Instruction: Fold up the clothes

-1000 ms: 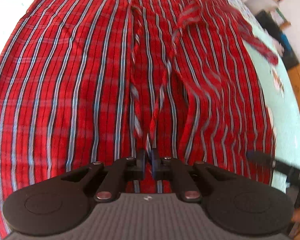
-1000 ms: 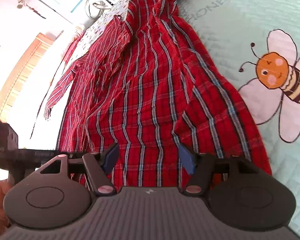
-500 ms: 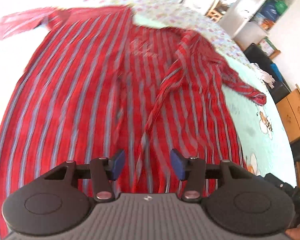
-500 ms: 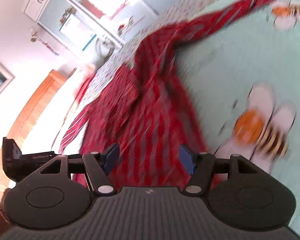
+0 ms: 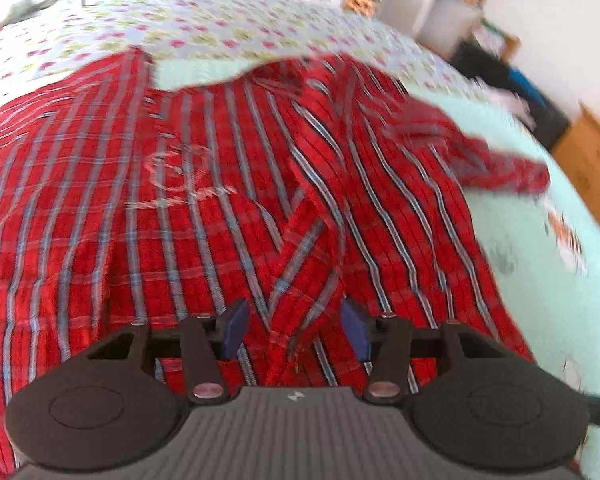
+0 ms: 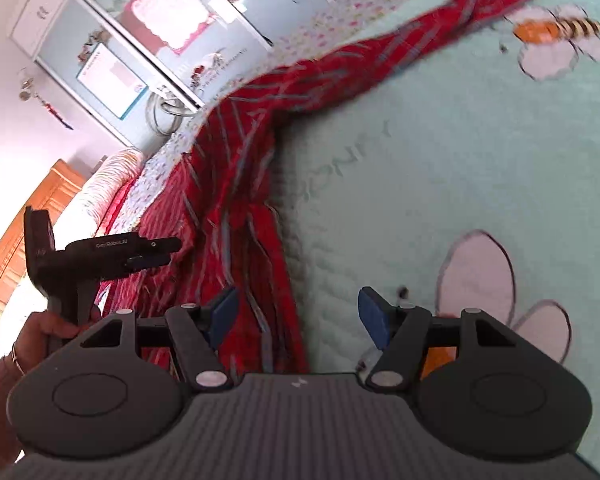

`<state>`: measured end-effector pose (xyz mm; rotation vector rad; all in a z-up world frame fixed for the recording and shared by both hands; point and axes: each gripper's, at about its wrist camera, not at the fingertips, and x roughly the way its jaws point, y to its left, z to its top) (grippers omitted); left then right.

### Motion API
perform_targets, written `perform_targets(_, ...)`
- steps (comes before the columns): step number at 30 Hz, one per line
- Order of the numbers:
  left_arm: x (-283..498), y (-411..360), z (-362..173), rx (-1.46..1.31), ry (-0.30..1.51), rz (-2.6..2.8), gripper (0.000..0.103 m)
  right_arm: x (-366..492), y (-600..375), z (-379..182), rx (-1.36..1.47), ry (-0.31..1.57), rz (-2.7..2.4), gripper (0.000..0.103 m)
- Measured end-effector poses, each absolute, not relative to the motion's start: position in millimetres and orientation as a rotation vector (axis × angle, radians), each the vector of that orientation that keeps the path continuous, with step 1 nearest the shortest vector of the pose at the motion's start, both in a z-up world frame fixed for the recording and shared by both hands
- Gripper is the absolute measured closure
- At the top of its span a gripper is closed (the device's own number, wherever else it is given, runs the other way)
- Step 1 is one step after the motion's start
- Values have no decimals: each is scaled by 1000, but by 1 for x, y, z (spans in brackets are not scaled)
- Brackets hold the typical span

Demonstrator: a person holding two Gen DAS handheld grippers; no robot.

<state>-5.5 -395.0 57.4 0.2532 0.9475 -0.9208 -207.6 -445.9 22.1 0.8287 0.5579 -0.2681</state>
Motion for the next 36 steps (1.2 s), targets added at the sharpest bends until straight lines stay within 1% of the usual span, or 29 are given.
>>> perform_targets(2,-10,-401,48,329,955,-922,49,-212,-447,17,841,564,-276,37)
perform_targets(3,-11,-403,42,359,956,-910,53,-213,-448,16,840,565,-275,37)
perform_targets(4,-10,-402,42,355,934,-891,61,-212,-448,15,837,566,-274,37)
perform_targets(5,-9,-399,43,342,906,-869,93,-211,-449,14,829,566,-272,37)
perform_targets(6,-6,-396,46,323,882,-829,96,-209,-450,15,819,566,-271,37)
perform_targets(9,2,-378,58,208,850,-792,96,-200,-453,16,789,571,-269,37)
perform_targets(13,-6,-369,65,190,808,-784,96,-175,-461,21,744,571,-242,37)
perform_targets(17,-8,-362,75,132,762,-756,96,-128,-477,26,713,551,-182,37)
perform_targets(22,-5,-360,70,104,775,-727,96,-59,-510,12,803,592,-146,36)
perform_targets(23,-4,-359,69,95,780,-723,96,-46,-518,5,856,615,-104,39)
perform_targets(24,-2,-358,70,81,782,-721,96,-35,-525,-1,901,633,-62,56)
perform_targets(25,-1,-356,70,66,784,-719,96,-27,-528,-5,912,646,-29,75)
perform_targets(26,0,-355,71,61,778,-715,96,-21,-529,-4,871,663,-36,102)
perform_targets(27,0,-353,72,68,764,-708,97,-20,-529,1,794,677,-82,103)
perform_targets(28,0,-351,72,85,747,-693,102,-20,-531,7,725,678,-119,103)
perform_targets(32,8,-350,52,112,808,-687,102,-34,-552,26,477,649,-304,103)
perform_targets(36,6,-354,46,131,809,-714,101,-57,-591,19,673,588,-298,102)
